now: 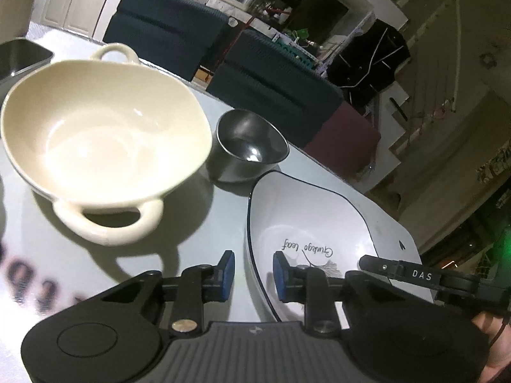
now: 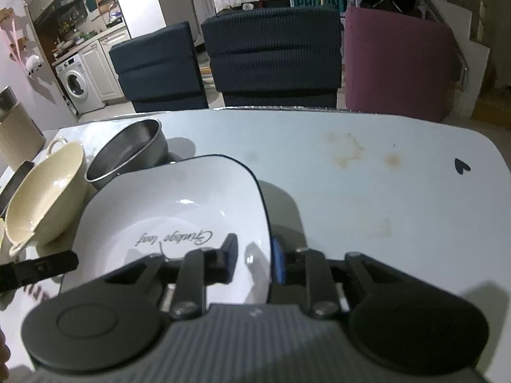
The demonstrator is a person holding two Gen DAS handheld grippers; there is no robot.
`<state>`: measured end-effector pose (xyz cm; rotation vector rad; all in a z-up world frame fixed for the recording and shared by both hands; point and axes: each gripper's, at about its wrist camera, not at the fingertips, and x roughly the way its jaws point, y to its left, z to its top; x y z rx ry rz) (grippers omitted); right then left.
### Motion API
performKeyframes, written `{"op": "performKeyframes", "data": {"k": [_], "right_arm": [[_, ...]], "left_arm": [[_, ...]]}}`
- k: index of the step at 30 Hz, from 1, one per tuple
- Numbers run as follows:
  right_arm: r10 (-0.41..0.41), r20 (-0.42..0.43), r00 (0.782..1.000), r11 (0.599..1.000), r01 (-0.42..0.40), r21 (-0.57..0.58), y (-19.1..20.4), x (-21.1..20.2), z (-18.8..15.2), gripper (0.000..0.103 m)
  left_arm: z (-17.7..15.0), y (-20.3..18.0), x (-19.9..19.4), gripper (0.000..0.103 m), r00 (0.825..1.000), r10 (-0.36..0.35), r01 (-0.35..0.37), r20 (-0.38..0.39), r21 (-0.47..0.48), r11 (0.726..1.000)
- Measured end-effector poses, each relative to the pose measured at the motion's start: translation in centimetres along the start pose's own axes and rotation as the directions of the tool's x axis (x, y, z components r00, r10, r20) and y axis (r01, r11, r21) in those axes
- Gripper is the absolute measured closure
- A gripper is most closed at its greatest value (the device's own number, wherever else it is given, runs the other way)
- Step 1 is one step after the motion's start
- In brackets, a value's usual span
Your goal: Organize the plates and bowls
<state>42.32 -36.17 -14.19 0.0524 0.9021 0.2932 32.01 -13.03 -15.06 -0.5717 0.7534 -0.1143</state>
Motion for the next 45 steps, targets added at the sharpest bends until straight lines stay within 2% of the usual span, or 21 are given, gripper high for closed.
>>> {"op": "performKeyframes", "data": {"k": [2, 6, 13, 14, 19, 23, 27, 34, 39, 45], "right_arm": [[0.004, -0.009, 1.0, 1.0, -0.004, 0.0, -0.3, 0.2, 0.1, 0.087], [0.04, -0.008, 0.999, 0.999, -0.04, 0.017, -1.1, 0.3, 0.0, 0.087], [0.093, -0.01, 0.996, 0.995, -0.093, 0.046, -2.0, 0.7, 0.0, 0.087], [0.094, -0.012, 0.995, 0.995, -0.094, 0.047, -2.0, 0.7, 0.0, 0.087], [0.079, -0.011, 0.997, 0.996, -0.079, 0.046, -1.8, 0.2, -0.2, 0.088], [0.087, -0.003, 0.996, 0.995, -0.087, 0.047, -1.2, -0.6, -0.6, 0.089], [0.08, 0.03, 0.996, 0.995, -0.082, 0.063, -0.3, -2.7, -0.5, 0.09], [0.076, 0.06, 0.995, 0.993, -0.081, 0.089, 2.5, -7.3, -1.6, 0.09], [0.087, 0.077, 0.993, 0.989, -0.096, 0.113, 6.0, -10.9, -3.4, 0.09], [0.114, 0.066, 0.991, 0.985, -0.122, 0.124, 10.4, -13.8, -7.2, 0.09]], "left_arm": [[0.1, 0.1, 0.3, 0.083, 1.0, -0.005, 0.005, -0.007, -0.011, 1.0], [0.5, 0.2, 1.2, 0.089, 1.0, -0.008, 0.008, -0.013, -0.027, 1.0], [1.1, 0.2, 2.4, 0.093, 0.999, -0.012, 0.011, -0.038, -0.041, 0.999], [1.2, 0.2, 2.5, 0.095, 0.999, -0.012, 0.011, -0.042, -0.038, 0.999], [1.9, 0.1, 2.6, 0.096, 0.999, -0.002, 0.003, -0.051, 0.019, 1.0], [2.3, 0.5, 1.8, 0.096, 0.998, -0.017, 0.017, -0.066, -0.006, 1.0], [2.6, -0.2, -0.6, 0.096, 0.998, -0.034, 0.037, -0.05, 0.058, 0.998], [4.0, -0.4, -6.5, 0.096, 0.997, -0.065, 0.069, -0.039, 0.102, 0.992], [4.1, 0.8, -11.2, 0.096, 0.997, -0.06, 0.066, -0.047, 0.143, 0.987], [3.1, 3.4, -16.1, 0.096, 0.997, -0.042, 0.053, -0.065, 0.172, 0.984]]}}
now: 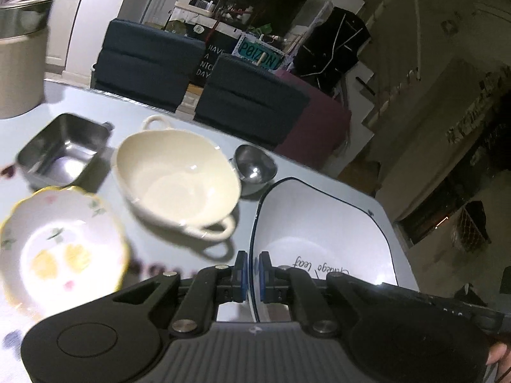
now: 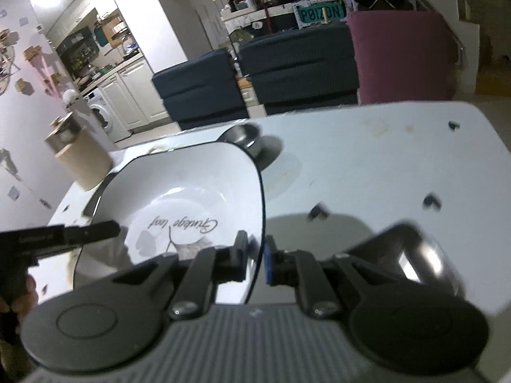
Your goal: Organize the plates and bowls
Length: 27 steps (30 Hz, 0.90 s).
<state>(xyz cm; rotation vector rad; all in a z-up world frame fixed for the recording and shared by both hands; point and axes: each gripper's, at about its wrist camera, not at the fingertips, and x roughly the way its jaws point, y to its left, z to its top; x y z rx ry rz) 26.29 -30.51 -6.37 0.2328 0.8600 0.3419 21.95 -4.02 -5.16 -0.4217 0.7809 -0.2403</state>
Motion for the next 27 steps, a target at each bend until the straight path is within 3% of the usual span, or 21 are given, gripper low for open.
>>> {"op": "performKeyframes", "data": {"k": [11, 19, 27], "right_arm": [[-0.022, -0.064, 0.998, 0.997, 0.026, 0.076, 4.3, -2.0, -6.1, 0.091], [-0.095, -0.136, 0.986, 0.992, 0.105, 0.07, 4.2, 0.0, -7.5, 0.092], [-0.14, -0.196, 0.971, 0.987, 0.153, 0.053, 3.9, 0.1, -10.2, 0.092]], "left_arm": [[-4.5, 3.2, -3.9, 0.095, 0.997, 0.012, -0.01, -0.082, 0.026, 1.0], [-8.2, 4.8, -1.1, 0.092, 0.988, 0.021, -0.026, -0.151, -0.027, 0.999], [-9.2, 4.9, 0.9, 0.09, 0.98, 0.056, -0.061, -0.189, -0.018, 0.998]]}}
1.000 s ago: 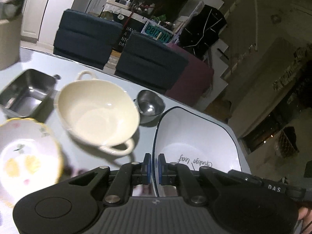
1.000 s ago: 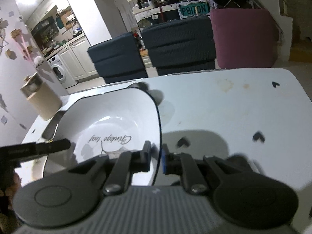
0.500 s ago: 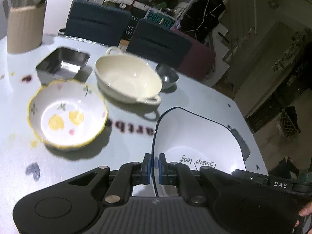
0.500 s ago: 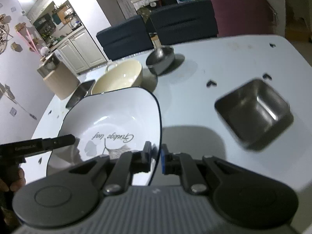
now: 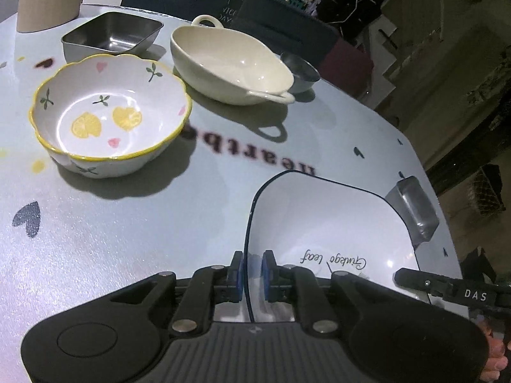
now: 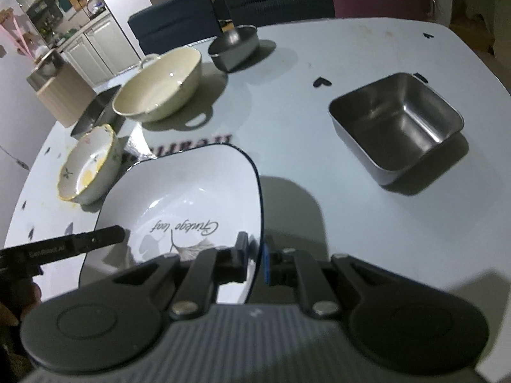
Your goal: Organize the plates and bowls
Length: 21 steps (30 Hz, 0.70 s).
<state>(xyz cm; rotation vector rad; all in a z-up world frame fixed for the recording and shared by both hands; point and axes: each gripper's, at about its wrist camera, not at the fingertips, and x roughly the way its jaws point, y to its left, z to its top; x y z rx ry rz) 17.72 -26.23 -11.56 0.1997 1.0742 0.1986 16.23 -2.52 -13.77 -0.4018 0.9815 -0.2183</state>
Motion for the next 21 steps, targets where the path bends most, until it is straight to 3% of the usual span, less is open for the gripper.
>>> {"op": "performKeyframes", "data": {"k": [21], "right_arm": [[-0.039, -0.012, 0.999, 0.999, 0.039, 0.0, 1.0, 0.5, 0.2, 0.092]], "left_arm": [[0.5, 0.2, 1.5, 0.086, 0.999, 0.033, -0.033, -0.011, 0.0, 0.999]]}}
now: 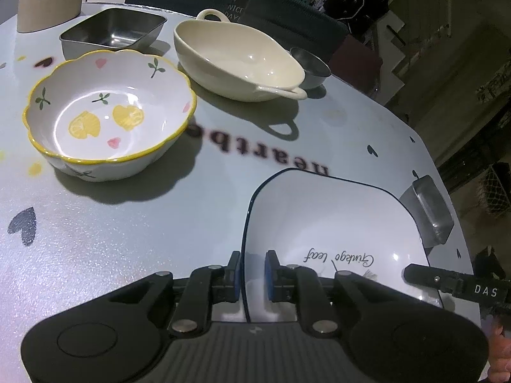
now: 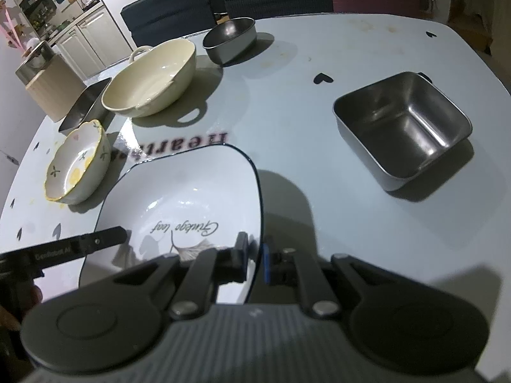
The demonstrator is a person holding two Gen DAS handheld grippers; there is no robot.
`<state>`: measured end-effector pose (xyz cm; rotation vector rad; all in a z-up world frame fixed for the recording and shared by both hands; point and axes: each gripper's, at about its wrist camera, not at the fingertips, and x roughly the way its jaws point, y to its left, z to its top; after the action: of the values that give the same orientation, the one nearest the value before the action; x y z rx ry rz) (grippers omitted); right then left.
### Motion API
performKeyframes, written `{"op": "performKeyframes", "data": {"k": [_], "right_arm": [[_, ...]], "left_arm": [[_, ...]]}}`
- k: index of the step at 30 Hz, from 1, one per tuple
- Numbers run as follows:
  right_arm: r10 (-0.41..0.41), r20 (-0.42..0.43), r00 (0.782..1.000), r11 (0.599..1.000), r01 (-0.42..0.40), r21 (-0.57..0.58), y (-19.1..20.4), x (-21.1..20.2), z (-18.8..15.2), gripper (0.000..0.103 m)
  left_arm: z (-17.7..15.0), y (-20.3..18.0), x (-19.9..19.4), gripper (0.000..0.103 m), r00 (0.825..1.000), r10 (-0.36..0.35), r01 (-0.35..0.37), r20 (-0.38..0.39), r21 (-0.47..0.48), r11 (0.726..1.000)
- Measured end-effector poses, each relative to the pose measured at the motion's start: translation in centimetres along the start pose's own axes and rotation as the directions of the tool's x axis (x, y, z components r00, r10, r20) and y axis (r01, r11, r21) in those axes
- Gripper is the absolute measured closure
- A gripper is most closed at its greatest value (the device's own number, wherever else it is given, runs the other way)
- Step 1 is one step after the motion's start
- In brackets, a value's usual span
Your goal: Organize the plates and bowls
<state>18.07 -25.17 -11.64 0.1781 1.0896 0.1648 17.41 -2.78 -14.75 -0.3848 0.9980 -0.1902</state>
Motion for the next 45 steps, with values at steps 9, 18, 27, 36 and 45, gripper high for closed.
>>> {"op": "performKeyframes", "data": {"k": [9, 18, 27, 36, 45], "right_arm": [[-0.015, 0.01, 1.0, 1.0, 0.015, -0.003, 0.6, -0.3, 0.0, 0.092], [-0.024, -0.002, 1.0, 1.0, 0.024, -0.009, 1.0, -0.4, 0.0, 0.092], [-0.027, -0.009, 1.0, 1.0, 0.027, -0.012, 1.1, 0.0, 0.2, 0.092], [-0.036, -0.013, 0.999, 0.999, 0.036, -0.021, 1.4, 0.3, 0.1, 0.092], [-0.052, -0.054, 0.997, 0.998, 0.051, -0.019, 1.1, 2.0, 0.4, 0.089]], "left_arm": [[0.0, 0.1, 0.3, 0.085, 1.0, -0.001, 0.001, -0.002, 0.005, 1.0], [0.0, 0.0, 0.3, 0.085, 1.0, -0.002, 0.003, -0.008, 0.021, 1.0], [-0.1, -0.1, 0.3, 0.084, 1.0, 0.006, -0.005, -0.019, 0.041, 0.999], [0.0, -0.1, -0.1, 0.084, 0.999, 0.023, -0.021, -0.036, 0.051, 0.998], [0.1, -0.5, -0.2, 0.092, 0.999, 0.018, -0.016, -0.038, 0.069, 0.997]]}}
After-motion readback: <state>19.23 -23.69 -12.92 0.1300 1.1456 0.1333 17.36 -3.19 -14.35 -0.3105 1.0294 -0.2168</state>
